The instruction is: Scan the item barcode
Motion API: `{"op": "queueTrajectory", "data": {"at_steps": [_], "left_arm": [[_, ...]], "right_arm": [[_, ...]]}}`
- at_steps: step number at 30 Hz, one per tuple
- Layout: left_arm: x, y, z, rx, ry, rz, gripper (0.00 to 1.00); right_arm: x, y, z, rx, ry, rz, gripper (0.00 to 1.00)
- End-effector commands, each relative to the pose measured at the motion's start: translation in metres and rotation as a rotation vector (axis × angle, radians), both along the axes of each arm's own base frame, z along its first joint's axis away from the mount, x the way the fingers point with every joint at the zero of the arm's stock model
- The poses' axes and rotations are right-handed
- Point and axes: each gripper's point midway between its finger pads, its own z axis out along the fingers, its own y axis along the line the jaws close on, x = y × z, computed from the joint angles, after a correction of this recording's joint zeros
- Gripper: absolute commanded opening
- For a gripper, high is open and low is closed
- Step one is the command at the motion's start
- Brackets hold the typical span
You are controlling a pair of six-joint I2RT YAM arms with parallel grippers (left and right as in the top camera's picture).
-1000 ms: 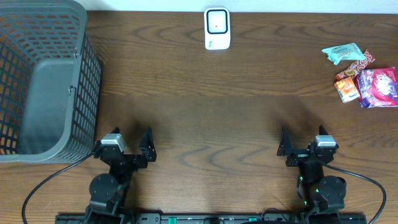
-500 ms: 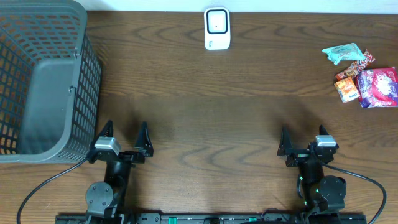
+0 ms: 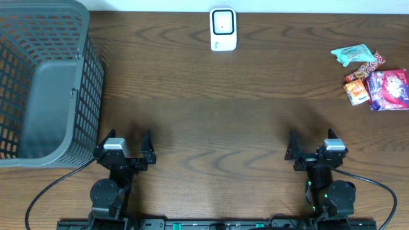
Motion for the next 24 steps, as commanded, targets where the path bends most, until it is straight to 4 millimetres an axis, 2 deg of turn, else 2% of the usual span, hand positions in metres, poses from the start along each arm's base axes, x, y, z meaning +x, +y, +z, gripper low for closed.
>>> {"op": "queueTrajectory", "data": {"at_steps": [1, 9, 24], "left_arm": [[-0.001, 0.002, -0.015, 0.041, 0.048, 0.007, 0.98], [-0.001, 0.003, -0.015, 0.121, 0.039, -0.002, 0.98], [0.0, 0.02, -0.016, 0.123, 0.048, 0.07, 0.98]], "right_arm": [[0.0, -0.001, 0.0, -0.011, -0.002, -0.001, 0.99], [0.0, -0.001, 0.0, -0.011, -0.002, -0.001, 0.99], [0.0, -0.001, 0.0, -0.011, -0.002, -0.001, 0.99]]}}
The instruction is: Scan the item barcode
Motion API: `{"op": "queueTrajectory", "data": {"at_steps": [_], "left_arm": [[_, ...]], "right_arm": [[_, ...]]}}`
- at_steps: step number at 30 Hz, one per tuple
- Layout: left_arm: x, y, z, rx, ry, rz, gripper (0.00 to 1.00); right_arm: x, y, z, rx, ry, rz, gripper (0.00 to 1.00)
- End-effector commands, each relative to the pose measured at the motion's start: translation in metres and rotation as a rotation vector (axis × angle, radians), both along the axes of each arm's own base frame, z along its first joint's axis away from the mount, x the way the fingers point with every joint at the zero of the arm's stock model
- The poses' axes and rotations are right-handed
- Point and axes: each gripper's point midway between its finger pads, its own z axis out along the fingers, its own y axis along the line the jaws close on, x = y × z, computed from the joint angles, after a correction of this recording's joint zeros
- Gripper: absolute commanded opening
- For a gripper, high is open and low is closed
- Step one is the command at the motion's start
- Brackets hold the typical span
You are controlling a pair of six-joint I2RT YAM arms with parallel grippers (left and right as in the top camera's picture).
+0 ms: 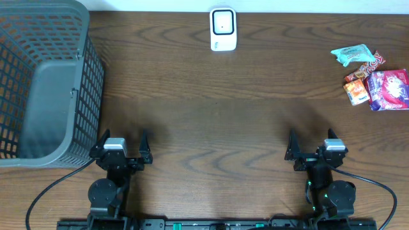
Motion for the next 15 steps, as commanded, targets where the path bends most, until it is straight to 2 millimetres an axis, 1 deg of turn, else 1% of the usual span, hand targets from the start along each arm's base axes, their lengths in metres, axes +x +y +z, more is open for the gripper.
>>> {"op": "queueTrajectory", "data": {"at_steps": [1, 5, 15], "left_arm": [[-0.001, 0.011, -0.015, 0.022, 0.05, 0.046, 0.98], [-0.001, 0.02, -0.015, -0.008, 0.051, 0.09, 0.98], [-0.001, 0.02, -0.015, -0.018, 0.051, 0.088, 0.98]], "right_arm": [[0.0, 0.0, 0.0, -0.011, -0.002, -0.001, 0.99], [0.0, -0.001, 0.0, -0.011, -0.002, -0.001, 0.99], [0.0, 0.0, 0.0, -0.011, -0.002, -0.001, 0.99]]}}
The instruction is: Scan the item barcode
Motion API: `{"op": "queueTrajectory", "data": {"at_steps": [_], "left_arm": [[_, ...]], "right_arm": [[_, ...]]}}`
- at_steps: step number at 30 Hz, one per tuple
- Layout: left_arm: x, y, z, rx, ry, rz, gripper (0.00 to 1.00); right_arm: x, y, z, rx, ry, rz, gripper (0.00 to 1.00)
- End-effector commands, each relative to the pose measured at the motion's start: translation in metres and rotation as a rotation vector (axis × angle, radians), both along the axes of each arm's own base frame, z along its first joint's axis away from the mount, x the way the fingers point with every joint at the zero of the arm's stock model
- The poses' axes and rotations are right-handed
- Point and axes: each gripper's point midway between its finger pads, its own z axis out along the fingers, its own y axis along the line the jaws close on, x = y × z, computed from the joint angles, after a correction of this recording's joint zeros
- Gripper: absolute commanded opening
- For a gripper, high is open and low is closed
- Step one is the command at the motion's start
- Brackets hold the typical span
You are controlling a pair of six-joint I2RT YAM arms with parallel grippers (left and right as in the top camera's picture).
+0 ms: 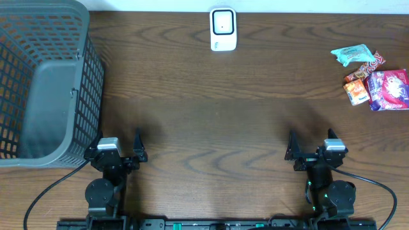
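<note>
A white barcode scanner [223, 29] stands at the table's far edge, in the middle. The items are a small heap of snack packets at the far right: a teal packet [350, 54], an orange one [357, 91] and a magenta one [390, 89]. My left gripper [116, 142] sits low at the near left, open and holding nothing, close beside the basket's near corner. At the near right my right gripper [311, 140] is also open and holds nothing. Both are far from the packets and the scanner.
A large grey mesh basket [45, 83] fills the left side of the table, from the far edge down to the left arm. The dark wooden table [217, 115] stretches between the arms and the scanner.
The left gripper has shifted slightly to the left, closer to the basket's corner. The right arm, the scanner and the packets are where they were.
Both grippers rested open at the near edge, the left one a little right of the basket. At each later moment the left gripper stood a bit further left; now it is by the basket's corner. Nothing else has changed.
</note>
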Motion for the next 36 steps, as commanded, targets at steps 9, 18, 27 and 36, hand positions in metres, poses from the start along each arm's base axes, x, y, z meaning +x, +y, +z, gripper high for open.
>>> {"op": "queueTrajectory", "data": {"at_steps": [9, 18, 27, 36], "left_arm": [[-0.0016, 0.0042, -0.0155, -0.014, 0.05, 0.024, 0.98], [-0.0016, 0.0041, -0.0153, -0.025, 0.049, 0.025, 0.98], [-0.0015, 0.0041, -0.0154, -0.025, 0.05, 0.025, 0.98], [-0.0015, 0.0041, -0.0155, -0.025, 0.05, 0.025, 0.98]], "right_arm": [[-0.0003, -0.0006, -0.0002, -0.011, -0.002, -0.001, 0.99], [-0.0003, -0.0005, -0.0002, -0.011, -0.002, -0.001, 0.99], [-0.0003, -0.0006, -0.0002, -0.011, -0.002, -0.001, 0.99], [-0.0003, -0.0006, -0.0002, -0.011, -0.002, -0.001, 0.99]]}}
